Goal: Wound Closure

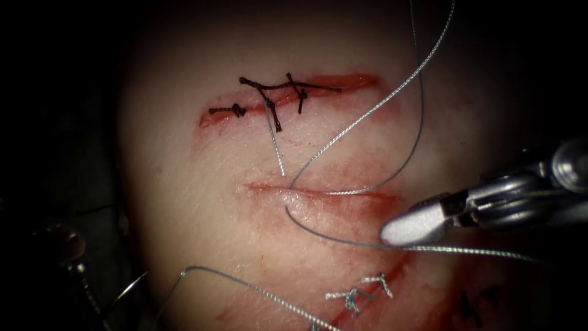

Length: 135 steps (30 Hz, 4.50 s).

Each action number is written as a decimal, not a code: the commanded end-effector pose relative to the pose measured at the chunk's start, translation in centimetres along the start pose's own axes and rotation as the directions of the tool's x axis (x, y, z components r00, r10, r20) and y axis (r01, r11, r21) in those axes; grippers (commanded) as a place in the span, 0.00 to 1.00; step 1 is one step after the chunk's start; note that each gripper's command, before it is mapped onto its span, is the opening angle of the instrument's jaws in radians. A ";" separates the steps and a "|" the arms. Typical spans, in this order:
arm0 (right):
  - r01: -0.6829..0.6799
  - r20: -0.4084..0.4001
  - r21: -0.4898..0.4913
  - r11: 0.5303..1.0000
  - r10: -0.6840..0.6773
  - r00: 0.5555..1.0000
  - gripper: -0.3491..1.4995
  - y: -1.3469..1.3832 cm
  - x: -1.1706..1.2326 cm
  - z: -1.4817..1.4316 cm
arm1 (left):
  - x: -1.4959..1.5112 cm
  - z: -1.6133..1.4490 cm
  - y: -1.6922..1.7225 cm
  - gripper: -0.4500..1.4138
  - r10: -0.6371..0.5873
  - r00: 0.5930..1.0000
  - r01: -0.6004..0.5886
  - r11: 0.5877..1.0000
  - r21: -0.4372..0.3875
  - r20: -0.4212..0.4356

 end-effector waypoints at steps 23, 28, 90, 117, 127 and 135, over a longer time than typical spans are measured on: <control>-0.265 0.304 0.074 0.961 0.232 0.924 0.55 0.47 0.73 0.84 | -0.04 0.07 -0.12 0.00 0.004 1.000 -0.004 1.000 0.008 -0.004; -0.263 0.286 0.071 0.962 0.232 0.929 0.53 0.59 0.80 0.94 | -0.03 0.08 -0.12 0.00 0.004 1.000 -0.004 1.000 0.008 -0.004; 0.126 0.097 -0.537 0.834 -0.087 0.991 0.84 3.19 -1.05 -1.71 | -0.04 0.10 -0.15 0.00 0.005 1.000 -0.005 1.000 0.008 0.000; 0.439 0.095 -0.067 0.896 -0.432 0.897 0.65 0.04 0.55 0.08 | -0.04 0.11 -0.15 0.00 0.005 1.000 -0.005 1.000 0.009 -0.001; 0.512 0.153 0.129 0.849 -0.527 0.836 0.89 -0.24 0.13 -0.22 | -0.04 0.12 -0.13 0.00 0.005 1.000 -0.005 1.000 0.007 -0.001; 0.495 -0.039 0.496 0.713 -0.552 0.833 0.87 -0.32 0.21 -1.08 | -0.04 0.12 -0.13 0.00 0.005 1.000 -0.005 1.000 0.008 -0.001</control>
